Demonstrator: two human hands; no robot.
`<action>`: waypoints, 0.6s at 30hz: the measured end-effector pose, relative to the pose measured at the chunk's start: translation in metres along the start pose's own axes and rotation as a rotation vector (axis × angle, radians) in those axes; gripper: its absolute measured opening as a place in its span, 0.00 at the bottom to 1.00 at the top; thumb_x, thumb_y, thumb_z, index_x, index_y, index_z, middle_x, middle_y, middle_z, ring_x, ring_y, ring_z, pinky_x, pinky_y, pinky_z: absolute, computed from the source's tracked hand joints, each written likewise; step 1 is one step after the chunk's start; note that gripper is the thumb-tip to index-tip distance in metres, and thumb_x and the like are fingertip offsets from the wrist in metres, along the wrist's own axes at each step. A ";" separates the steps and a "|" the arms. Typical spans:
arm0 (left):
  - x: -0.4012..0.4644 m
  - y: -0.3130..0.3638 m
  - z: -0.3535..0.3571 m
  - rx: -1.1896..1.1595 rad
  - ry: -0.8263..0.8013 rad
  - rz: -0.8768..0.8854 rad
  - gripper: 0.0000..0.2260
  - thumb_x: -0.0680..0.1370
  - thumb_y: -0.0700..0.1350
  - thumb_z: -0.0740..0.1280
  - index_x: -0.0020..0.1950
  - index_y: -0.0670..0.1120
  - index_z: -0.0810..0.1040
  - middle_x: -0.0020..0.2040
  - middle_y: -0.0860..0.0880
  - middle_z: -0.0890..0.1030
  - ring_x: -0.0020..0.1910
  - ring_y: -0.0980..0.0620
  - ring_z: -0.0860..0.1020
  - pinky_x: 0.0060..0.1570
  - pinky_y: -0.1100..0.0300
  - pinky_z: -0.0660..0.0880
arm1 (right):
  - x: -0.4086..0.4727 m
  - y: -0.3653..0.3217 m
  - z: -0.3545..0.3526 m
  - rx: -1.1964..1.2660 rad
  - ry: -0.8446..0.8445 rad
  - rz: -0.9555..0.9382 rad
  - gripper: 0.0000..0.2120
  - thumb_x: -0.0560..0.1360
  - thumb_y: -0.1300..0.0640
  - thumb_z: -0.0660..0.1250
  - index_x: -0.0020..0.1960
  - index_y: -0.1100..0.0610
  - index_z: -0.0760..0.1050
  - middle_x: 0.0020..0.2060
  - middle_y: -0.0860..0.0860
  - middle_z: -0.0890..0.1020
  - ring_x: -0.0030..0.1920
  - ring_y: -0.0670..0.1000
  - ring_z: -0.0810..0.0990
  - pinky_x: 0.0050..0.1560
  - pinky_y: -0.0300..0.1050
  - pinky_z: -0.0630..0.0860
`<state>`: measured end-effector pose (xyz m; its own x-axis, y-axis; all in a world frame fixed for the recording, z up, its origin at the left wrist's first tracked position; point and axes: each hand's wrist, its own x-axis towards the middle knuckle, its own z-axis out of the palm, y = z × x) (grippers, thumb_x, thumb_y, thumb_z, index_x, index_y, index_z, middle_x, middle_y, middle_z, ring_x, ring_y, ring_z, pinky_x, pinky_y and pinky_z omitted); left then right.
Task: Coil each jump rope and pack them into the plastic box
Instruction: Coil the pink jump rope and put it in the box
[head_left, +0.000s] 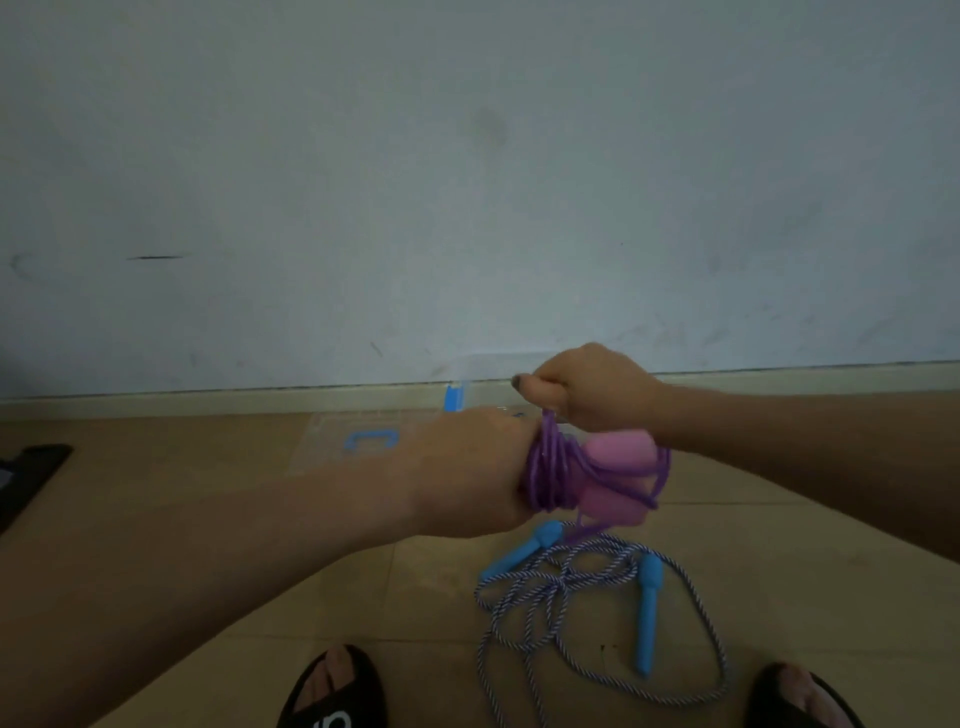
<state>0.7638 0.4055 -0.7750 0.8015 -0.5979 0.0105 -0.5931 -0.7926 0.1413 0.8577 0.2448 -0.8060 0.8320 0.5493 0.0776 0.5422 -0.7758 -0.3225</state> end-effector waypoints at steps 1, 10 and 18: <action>0.000 -0.001 -0.003 -0.070 0.026 -0.031 0.09 0.76 0.51 0.66 0.53 0.49 0.76 0.44 0.49 0.81 0.42 0.49 0.78 0.39 0.57 0.72 | -0.003 0.004 0.011 0.062 -0.083 0.064 0.17 0.81 0.50 0.61 0.35 0.54 0.72 0.34 0.51 0.78 0.32 0.47 0.72 0.33 0.38 0.71; -0.008 -0.059 0.011 -0.697 0.132 -0.683 0.08 0.68 0.35 0.71 0.32 0.44 0.75 0.26 0.51 0.74 0.21 0.60 0.68 0.23 0.67 0.65 | -0.047 -0.025 0.024 0.307 -0.171 0.139 0.23 0.84 0.51 0.48 0.33 0.54 0.66 0.26 0.47 0.71 0.27 0.43 0.68 0.34 0.40 0.67; -0.010 -0.051 0.019 -0.126 -0.191 -0.616 0.10 0.72 0.45 0.68 0.34 0.48 0.70 0.30 0.52 0.70 0.25 0.58 0.66 0.22 0.68 0.59 | -0.046 -0.061 -0.014 -0.091 -0.171 -0.163 0.22 0.80 0.45 0.55 0.31 0.54 0.66 0.26 0.50 0.70 0.27 0.47 0.68 0.32 0.45 0.68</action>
<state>0.7844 0.4499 -0.8007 0.9570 -0.0591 -0.2841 -0.0072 -0.9835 0.1805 0.7881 0.2625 -0.7769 0.7049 0.7081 -0.0415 0.6825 -0.6930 -0.2323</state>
